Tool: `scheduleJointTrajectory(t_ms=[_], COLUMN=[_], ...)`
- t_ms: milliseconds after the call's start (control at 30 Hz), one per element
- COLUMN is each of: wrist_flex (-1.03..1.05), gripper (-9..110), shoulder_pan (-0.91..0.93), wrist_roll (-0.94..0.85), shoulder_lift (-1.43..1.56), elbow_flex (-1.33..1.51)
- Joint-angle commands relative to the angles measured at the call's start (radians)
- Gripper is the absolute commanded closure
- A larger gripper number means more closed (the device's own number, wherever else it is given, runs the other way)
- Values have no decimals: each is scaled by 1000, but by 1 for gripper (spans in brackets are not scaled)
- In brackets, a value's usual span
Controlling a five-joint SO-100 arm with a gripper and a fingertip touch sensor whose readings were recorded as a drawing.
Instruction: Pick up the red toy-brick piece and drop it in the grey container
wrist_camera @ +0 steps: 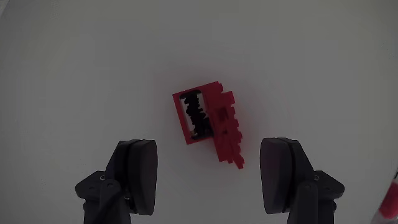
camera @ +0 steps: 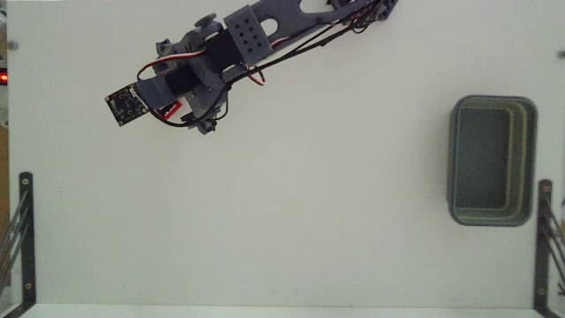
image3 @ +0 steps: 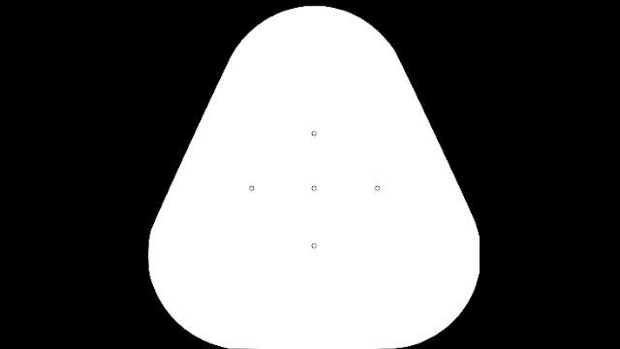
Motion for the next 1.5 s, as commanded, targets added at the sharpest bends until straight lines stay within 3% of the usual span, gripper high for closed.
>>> scheduleJointTrajectory(t_ms=[0,1467], wrist_flex=[-12,-6], gripper=[-9,-9], shoulder_pan=[19,19], wrist_roll=[5,5], shoulder_lift=[-4,-81], elbow_flex=[-82,-165])
